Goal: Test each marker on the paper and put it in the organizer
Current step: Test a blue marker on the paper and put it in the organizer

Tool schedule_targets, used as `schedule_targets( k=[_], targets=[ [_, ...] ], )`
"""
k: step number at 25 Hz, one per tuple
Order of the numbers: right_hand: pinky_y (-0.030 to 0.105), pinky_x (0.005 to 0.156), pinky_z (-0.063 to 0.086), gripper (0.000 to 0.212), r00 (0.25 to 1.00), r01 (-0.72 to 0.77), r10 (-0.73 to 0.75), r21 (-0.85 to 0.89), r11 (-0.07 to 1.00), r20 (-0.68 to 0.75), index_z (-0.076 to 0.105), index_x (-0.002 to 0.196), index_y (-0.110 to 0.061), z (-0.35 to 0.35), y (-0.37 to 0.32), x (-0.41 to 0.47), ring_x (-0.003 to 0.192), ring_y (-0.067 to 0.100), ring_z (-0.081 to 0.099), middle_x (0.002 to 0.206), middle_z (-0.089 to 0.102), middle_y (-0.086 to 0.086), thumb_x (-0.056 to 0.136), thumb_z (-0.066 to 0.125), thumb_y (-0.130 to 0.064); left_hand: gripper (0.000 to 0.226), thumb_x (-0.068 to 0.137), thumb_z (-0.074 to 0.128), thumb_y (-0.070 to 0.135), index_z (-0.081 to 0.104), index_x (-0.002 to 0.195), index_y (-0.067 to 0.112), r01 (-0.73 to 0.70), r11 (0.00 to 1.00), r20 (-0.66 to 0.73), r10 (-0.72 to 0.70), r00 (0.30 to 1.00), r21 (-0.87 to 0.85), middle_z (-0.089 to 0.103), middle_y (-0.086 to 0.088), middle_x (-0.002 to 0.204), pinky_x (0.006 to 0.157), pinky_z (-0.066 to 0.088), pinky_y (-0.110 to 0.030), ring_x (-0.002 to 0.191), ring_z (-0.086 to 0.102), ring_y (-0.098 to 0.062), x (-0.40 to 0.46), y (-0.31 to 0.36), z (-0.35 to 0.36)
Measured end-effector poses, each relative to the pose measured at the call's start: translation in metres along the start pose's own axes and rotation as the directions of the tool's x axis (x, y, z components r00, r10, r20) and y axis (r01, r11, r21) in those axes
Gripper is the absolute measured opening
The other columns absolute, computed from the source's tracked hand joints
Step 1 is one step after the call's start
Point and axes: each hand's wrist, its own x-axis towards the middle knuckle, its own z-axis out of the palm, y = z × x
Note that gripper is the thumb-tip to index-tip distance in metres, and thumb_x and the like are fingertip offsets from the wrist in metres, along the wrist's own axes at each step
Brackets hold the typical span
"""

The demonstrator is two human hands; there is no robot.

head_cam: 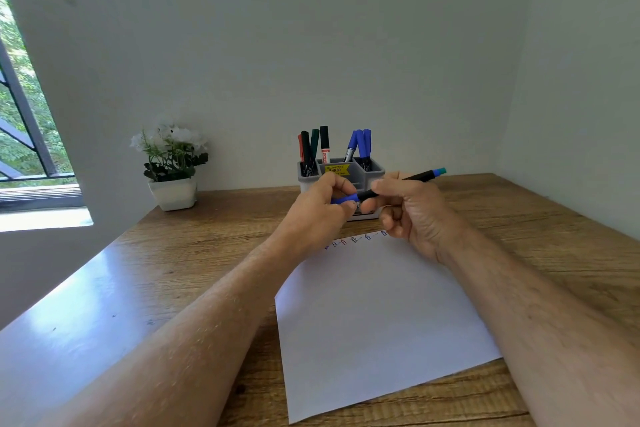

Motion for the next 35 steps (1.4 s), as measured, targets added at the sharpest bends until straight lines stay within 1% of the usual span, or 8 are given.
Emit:
schedule_targets(
  k=[3, 6, 9, 13, 17, 24, 33, 35],
  targets=[
    [0.017, 0.033, 0.033, 0.005, 1.0, 0.022, -0.022, 0.035, 0.999, 0.006, 0.07, 0.08, -0.011, 0.0, -0.002, 0.0, 0.036, 0.011, 0.049, 0.067, 0.069, 0.011, 0.08, 0.074, -0.014, 0.014, 0.09, 0.066, 0.007, 0.063, 0.095, 0.02, 0.05, 0.954, -0.068, -0.074, 0.995, -0.295, 0.064, -0.002, 0.081, 0.053, 0.049, -0.024, 0.056, 0.058, -0.009, 0.003, 0.001, -0.004],
    [0.02, 0.037, 0.036, 0.022, 0.999, -0.014, 0.006, 0.154, 0.988, 0.054, 0.079, 0.087, -0.009, -0.005, -0.005, 0.001, 0.043, 0.013, 0.054, 0.08, 0.074, 0.016, 0.081, 0.06, -0.019, 0.03, 0.082, 0.076, 0.002, 0.059, 0.105, 0.01, 0.06, 0.764, -0.121, -0.178, 0.977, -0.642, 0.073, -0.01, 0.083, 0.055, 0.055, -0.022, 0.066, 0.071, -0.016, 0.003, 0.002, -0.012],
    [0.019, 0.037, 0.037, 0.022, 0.999, -0.011, 0.005, 0.13, 0.991, 0.046, 0.075, 0.096, -0.011, -0.005, -0.003, 0.003, 0.043, 0.014, 0.056, 0.088, 0.076, 0.016, 0.088, 0.055, -0.013, 0.038, 0.08, 0.078, 0.006, 0.056, 0.111, 0.003, 0.032, 0.618, -0.16, -0.253, 0.954, -0.785, 0.077, -0.015, 0.087, 0.058, 0.057, -0.021, 0.077, 0.076, -0.022, 0.003, 0.001, -0.018],
    [0.017, 0.032, 0.033, 0.007, 0.992, 0.119, -0.124, -0.116, 0.986, -0.034, 0.075, 0.089, -0.015, -0.003, 0.003, 0.007, 0.036, 0.007, 0.046, 0.067, 0.07, 0.003, 0.085, 0.072, -0.01, 0.031, 0.084, 0.074, 0.011, 0.059, 0.11, 0.004, -0.007, 0.609, -0.244, -0.307, 0.92, -0.793, 0.077, -0.014, 0.084, 0.059, 0.059, -0.023, 0.077, 0.076, -0.022, 0.004, -0.001, -0.02],
    [0.015, 0.049, 0.048, 0.013, 0.958, 0.242, -0.286, -0.473, 0.847, -0.023, 0.075, 0.084, -0.026, -0.001, 0.01, 0.009, 0.052, 0.003, 0.06, 0.063, 0.07, -0.003, 0.08, 0.08, -0.015, 0.022, 0.088, 0.071, 0.011, 0.06, 0.106, 0.007, -0.028, 0.671, -0.317, -0.312, 0.896, -0.741, 0.076, -0.015, 0.088, 0.062, 0.061, -0.026, 0.076, 0.076, -0.023, 0.004, -0.003, -0.02],
    [0.018, 0.034, 0.032, 0.005, 0.979, 0.176, -0.203, -0.433, 0.884, -0.018, 0.074, 0.083, -0.021, -0.001, 0.01, 0.007, 0.033, 0.007, 0.04, 0.049, 0.061, -0.001, 0.087, 0.073, -0.019, 0.02, 0.086, 0.073, 0.006, 0.059, 0.099, 0.013, -0.088, 0.758, -0.382, -0.222, 0.897, -0.646, 0.073, -0.006, 0.085, 0.068, 0.06, -0.025, 0.08, 0.076, -0.02, 0.003, 0.003, -0.016],
    [0.02, 0.06, 0.053, 0.006, 0.958, 0.254, -0.283, -0.59, 0.767, 0.045, 0.071, 0.082, -0.027, 0.011, 0.017, 0.0, 0.059, 0.004, 0.069, 0.066, 0.073, -0.005, 0.087, 0.072, -0.03, 0.051, 0.084, 0.073, -0.001, 0.047, 0.124, 0.018, -0.006, 0.773, -0.332, -0.266, 0.905, -0.634, 0.07, -0.014, 0.097, 0.068, 0.061, -0.027, 0.074, 0.076, -0.02, 0.001, 0.0, -0.008],
    [0.012, 0.058, 0.049, 0.012, 0.935, 0.278, -0.354, -0.645, 0.712, 0.012, 0.074, 0.083, -0.027, 0.01, 0.015, 0.0, 0.064, 0.0, 0.068, 0.07, 0.073, -0.008, 0.089, 0.069, -0.036, 0.052, 0.084, 0.074, 0.0, 0.047, 0.125, 0.019, -0.054, 0.798, -0.383, -0.228, 0.895, -0.6, 0.071, -0.013, 0.096, 0.069, 0.061, -0.028, 0.075, 0.075, -0.02, 0.002, 0.001, -0.008]
  ],
)
